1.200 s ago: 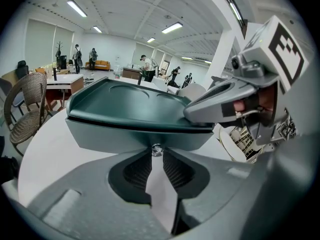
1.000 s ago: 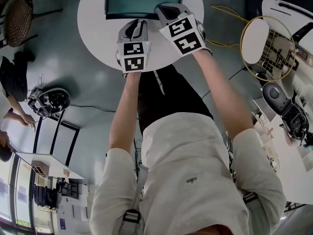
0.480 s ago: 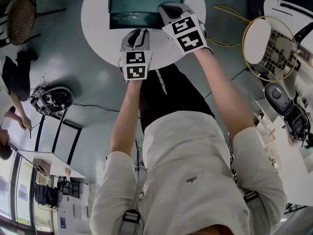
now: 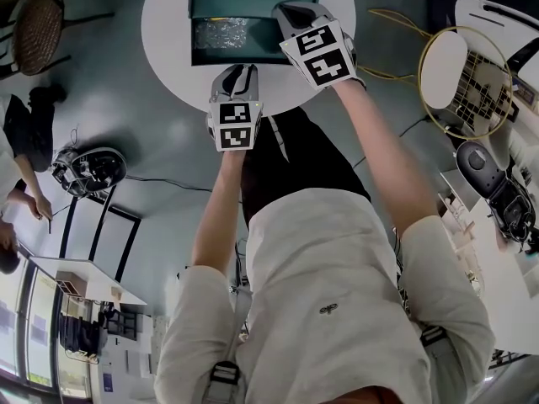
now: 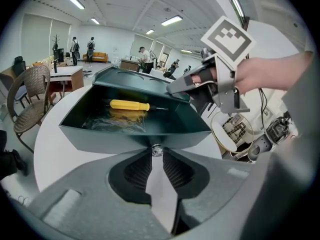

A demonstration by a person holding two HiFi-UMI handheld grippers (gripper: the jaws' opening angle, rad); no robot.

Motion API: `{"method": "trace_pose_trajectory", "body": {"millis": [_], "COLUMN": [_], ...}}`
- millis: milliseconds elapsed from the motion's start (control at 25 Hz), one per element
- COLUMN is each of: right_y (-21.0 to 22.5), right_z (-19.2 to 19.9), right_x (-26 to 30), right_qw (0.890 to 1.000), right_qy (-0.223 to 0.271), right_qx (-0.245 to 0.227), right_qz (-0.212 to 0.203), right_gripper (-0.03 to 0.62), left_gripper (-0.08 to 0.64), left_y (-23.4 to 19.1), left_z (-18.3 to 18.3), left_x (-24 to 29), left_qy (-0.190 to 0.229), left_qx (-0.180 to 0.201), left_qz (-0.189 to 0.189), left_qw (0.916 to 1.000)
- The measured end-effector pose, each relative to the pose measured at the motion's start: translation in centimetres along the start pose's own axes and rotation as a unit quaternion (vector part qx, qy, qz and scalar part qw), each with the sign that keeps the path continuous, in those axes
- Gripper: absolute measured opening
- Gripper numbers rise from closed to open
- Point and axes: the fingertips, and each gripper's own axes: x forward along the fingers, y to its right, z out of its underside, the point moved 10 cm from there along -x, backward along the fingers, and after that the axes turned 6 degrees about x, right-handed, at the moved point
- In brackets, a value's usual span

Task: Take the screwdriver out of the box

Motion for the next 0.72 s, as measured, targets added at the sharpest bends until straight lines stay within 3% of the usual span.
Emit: {"method": "trace_pose_trajectory", "body": {"millis": [720], "right_y": [-0.1], "right_z": [-0.1], "right_x": [-0.2], "right_qw": [1.0], "right_qy": [-0.007], "right_qx": [0.001], "right_qz": [0.011], "right_gripper": [0.009], "left_gripper": [0.08], "left_y": [0.9], "left_z": [1.4], "left_x": [-1.0], "left_qy": [-0.011], "left_qx": [-0.001], "left_qz": [-0.014], "left_qw": [0.9998]}}
